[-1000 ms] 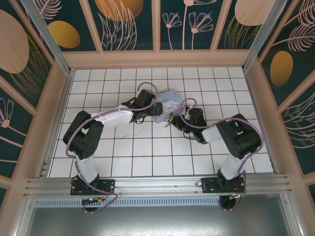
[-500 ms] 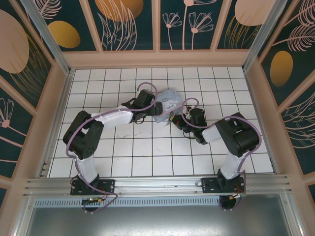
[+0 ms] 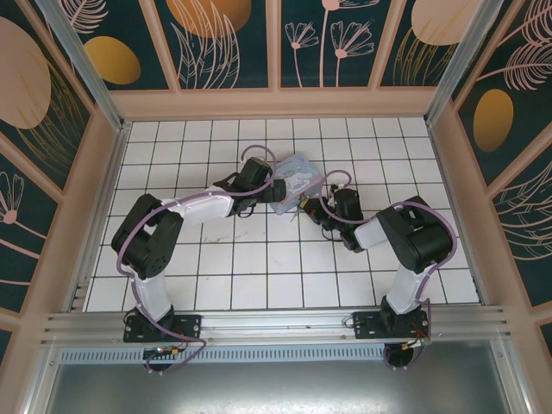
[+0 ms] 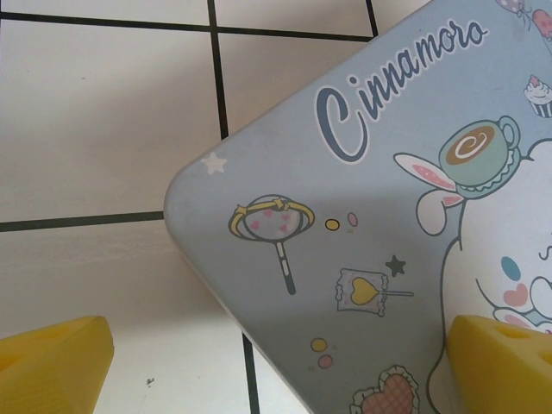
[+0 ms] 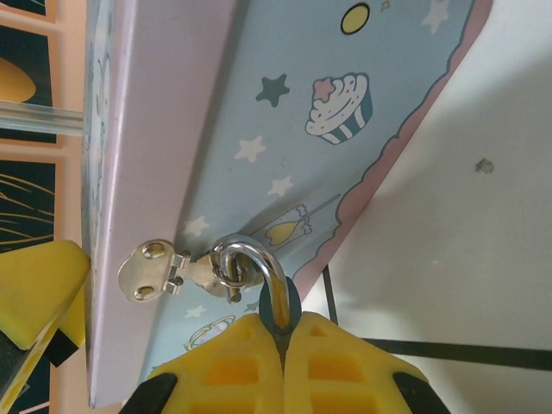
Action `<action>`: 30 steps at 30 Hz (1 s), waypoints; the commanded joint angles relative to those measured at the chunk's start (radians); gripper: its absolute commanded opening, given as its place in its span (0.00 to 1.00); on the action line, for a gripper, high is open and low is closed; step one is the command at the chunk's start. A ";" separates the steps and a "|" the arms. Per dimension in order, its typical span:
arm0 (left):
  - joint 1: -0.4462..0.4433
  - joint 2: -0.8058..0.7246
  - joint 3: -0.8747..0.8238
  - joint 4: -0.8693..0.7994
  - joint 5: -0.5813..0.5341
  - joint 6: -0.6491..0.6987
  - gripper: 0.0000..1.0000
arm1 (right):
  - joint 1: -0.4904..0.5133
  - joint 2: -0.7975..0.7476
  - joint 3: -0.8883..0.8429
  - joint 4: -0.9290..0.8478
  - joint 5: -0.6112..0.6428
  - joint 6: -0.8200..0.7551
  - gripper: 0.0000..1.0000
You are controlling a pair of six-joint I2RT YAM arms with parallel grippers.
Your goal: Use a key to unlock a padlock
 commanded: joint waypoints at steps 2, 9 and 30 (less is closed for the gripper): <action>-0.005 0.064 -0.059 -0.163 -0.014 0.037 0.99 | -0.022 0.029 0.017 0.092 0.053 0.022 0.00; -0.004 0.065 -0.066 -0.163 -0.014 0.037 0.98 | -0.031 0.059 0.051 0.127 0.025 0.047 0.00; -0.005 0.051 -0.051 -0.165 -0.015 0.034 0.98 | -0.112 -0.050 0.039 -0.043 -0.073 -0.053 0.00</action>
